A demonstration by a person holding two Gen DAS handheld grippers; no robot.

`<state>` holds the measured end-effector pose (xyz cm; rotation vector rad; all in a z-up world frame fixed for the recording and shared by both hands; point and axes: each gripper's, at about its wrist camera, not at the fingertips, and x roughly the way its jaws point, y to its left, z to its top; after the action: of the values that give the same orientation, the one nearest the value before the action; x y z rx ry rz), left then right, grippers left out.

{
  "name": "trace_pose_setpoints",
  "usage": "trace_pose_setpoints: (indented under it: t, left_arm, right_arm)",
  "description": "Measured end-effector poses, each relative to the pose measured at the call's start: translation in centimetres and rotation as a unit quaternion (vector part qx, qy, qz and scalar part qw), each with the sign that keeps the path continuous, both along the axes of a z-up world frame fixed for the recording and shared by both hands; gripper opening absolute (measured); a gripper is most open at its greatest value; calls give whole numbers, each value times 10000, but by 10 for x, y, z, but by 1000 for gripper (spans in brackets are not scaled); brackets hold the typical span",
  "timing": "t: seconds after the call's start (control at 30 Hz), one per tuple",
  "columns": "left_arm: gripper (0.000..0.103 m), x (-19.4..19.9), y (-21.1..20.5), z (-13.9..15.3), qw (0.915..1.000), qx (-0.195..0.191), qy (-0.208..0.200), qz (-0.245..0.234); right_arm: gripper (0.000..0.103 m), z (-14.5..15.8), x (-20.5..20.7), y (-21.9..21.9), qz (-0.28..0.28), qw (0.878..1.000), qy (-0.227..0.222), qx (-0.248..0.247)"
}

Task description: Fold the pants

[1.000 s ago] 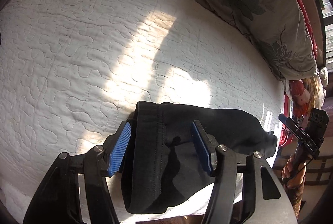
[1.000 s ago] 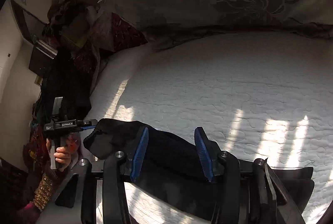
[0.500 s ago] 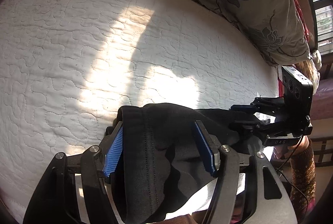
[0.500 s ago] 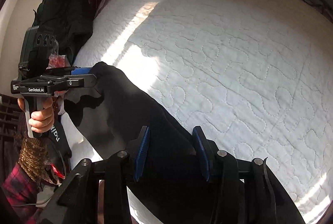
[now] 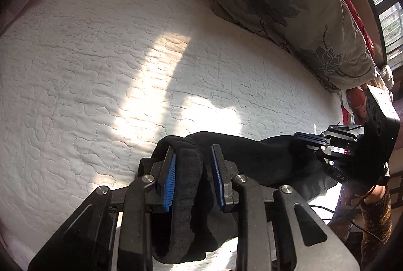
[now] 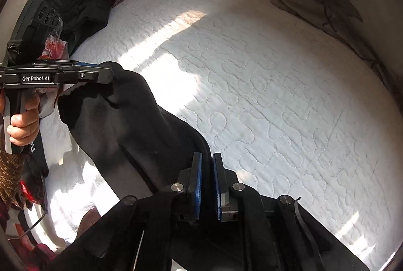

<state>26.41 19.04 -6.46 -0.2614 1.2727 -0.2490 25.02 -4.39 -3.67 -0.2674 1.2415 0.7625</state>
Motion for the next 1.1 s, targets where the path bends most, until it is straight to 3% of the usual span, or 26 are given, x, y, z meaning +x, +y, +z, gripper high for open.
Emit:
trace_pose_setpoints:
  t: [0.07, 0.13, 0.27, 0.4, 0.47, 0.53, 0.6, 0.7, 0.73, 0.77, 0.83, 0.9, 0.93, 1.0, 1.1]
  left_arm:
    - [23, 2, 0, -18, 9994, 162, 299, -35]
    - [22, 4, 0, -34, 9984, 301, 485, -49]
    - [22, 1, 9, -31, 9989, 138, 449, 43]
    - [22, 0, 28, -19, 9974, -434, 551, 140]
    - [28, -2, 37, -14, 9951, -778, 589, 176]
    - [37, -3, 32, -13, 9945, -816, 653, 86]
    - [47, -9, 26, -15, 9952, -678, 698, -114]
    - [49, -21, 5, -20, 9963, -50, 713, -485]
    - [38, -26, -2, -16, 9964, 284, 505, -616]
    - [25, -31, -10, -11, 9950, 613, 255, -750]
    - [22, -32, -15, 3, 9944, 764, -196, -705]
    - [22, -32, -12, 19, 9932, 735, -725, -543]
    - [22, -32, -12, 21, 9902, 902, -890, -586]
    - [22, -25, -9, 8, 9930, 851, -492, -653]
    - [22, -20, -2, -14, 9956, 729, 77, -586]
  right_arm:
    - [2, 6, 5, -6, -340, 9985, -427, 91]
    - [2, -13, 14, -12, -605, 9979, -212, 78]
    - [3, -37, 12, -9, -719, 9972, -206, -6]
    - [10, -29, 17, -21, -1017, 9938, 39, 458]
    - [11, -25, 21, -31, -1141, 9895, 369, 800]
    - [20, -25, 23, -37, -1264, 9872, 493, 840]
    - [29, -29, 26, -41, -1367, 9865, 488, 764]
    - [29, -40, 26, -43, -1369, 9835, 836, 840]
    - [22, -40, 24, -41, -1316, 9848, 790, 808]
    - [3, -37, 19, -36, -1162, 9887, 622, 718]
    - [3, -28, 14, -31, -1099, 9918, 276, 588]
    - [3, -17, 14, -36, -1337, 9877, 103, 807]
    - [3, -13, 14, -39, -1413, 9860, -19, 884]
    - [10, -16, 12, -38, -1340, 9878, 14, 790]
    - [17, -14, 1, -38, -1534, 9866, -422, 352]
